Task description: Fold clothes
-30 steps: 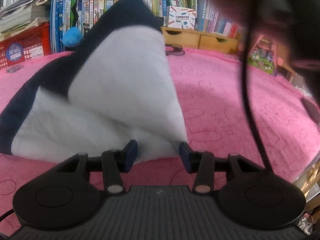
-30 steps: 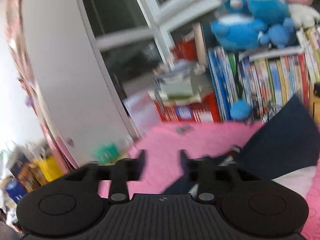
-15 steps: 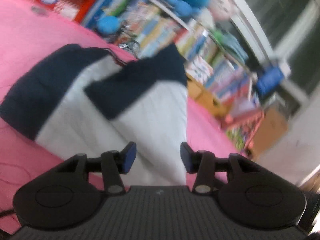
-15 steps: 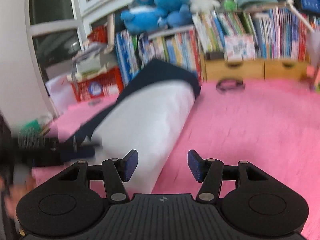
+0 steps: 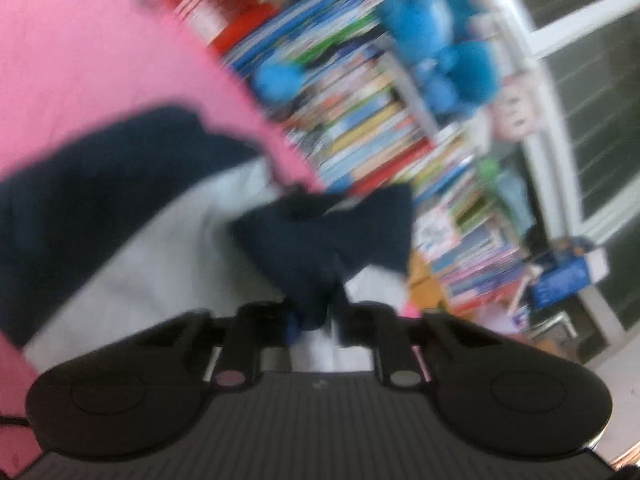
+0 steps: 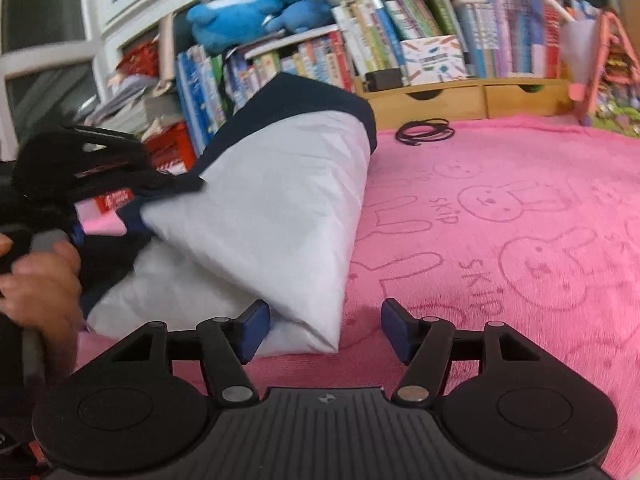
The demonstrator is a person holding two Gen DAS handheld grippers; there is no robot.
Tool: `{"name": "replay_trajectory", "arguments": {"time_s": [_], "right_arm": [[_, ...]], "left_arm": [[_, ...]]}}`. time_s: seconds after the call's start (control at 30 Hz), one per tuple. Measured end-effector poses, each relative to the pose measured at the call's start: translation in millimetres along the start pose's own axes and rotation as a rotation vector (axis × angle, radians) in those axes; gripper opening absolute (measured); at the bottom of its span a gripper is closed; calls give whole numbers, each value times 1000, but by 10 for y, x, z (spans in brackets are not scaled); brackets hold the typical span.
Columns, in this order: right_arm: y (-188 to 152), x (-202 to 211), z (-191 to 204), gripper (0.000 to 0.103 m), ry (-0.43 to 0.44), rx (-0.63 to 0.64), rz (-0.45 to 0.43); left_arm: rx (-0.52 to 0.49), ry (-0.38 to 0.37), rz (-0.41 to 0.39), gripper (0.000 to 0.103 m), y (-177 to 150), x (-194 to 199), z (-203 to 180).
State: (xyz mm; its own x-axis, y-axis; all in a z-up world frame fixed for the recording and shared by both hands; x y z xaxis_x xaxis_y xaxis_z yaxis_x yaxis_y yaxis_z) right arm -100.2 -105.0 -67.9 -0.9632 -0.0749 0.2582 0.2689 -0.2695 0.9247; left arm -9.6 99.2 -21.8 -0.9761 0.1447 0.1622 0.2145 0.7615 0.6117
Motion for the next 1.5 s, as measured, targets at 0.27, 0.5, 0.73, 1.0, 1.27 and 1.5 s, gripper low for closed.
{"name": "replay_trajectory", "arguments": {"time_s": [0.27,0.5,0.73,1.0,1.27,1.5], "right_arm": [[-21,-120,163,43,13,-7,-21],[-60,-206,325,25,-24,94,-32],[43,-63,617,21,54,389,-178],[-91,-133,745,21,116,505,-136],[15,-173,620,21,138,367,-97],[78,-204,513,20,145,262,-88]], "left_arm": [[-128,-7,-69,25,130,113,-115],[-160,41,-36,16,223,7,-78],[-302,70,-89,8,515,284,-44],[-339,169,-44,10,475,590,425],[-387,135,-48,19,571,809,439],[-723,71,-35,19,339,940,217]]}}
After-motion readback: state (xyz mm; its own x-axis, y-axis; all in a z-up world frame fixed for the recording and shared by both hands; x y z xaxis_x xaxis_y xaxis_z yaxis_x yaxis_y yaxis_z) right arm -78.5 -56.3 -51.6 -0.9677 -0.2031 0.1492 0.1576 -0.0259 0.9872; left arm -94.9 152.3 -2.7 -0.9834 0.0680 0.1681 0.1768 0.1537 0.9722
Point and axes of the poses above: each gripper's, at about its wrist camera, not at the fingertips, and x roughly against the way its jaws point, z to its left, y to its top, the point moved 3 cm from there along -x, roughly the way its jaws point, and after that the axes turned 15 degrees about -z, right-handed, at the moved point
